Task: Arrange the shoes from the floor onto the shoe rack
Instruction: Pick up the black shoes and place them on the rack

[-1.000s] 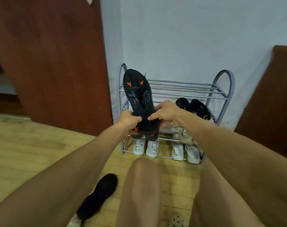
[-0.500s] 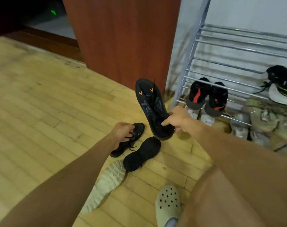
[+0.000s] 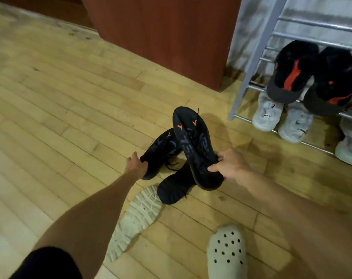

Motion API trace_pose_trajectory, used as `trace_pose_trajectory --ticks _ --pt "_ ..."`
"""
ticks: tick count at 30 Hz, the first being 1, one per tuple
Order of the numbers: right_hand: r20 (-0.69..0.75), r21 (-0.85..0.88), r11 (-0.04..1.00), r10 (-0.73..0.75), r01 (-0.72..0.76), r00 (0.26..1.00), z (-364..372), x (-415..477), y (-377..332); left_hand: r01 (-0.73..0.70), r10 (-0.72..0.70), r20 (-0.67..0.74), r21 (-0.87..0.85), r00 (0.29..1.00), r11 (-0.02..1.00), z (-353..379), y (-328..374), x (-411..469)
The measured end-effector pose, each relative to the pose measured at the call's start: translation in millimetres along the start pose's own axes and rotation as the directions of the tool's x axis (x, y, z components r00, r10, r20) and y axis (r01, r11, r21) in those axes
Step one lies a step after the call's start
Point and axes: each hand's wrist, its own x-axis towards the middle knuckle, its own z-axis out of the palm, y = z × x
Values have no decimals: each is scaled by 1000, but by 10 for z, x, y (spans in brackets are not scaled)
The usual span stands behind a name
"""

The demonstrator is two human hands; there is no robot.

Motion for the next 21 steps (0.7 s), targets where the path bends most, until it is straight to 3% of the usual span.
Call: trace_pose_trajectory --ticks 6,12,21 --pt "28 -27 999 31 -30 999 -66 73 188 121 -120 16 -32 993 992 254 -75 229" --pt "25 -14 999 45 -45 999 -105 1 259 216 -195 123 -189 973 958 478 -42 179" --pt "-50 6 1000 27 -27 998 -273 -363 74 213 -154 195 -330 969 920 -14 155 -231"
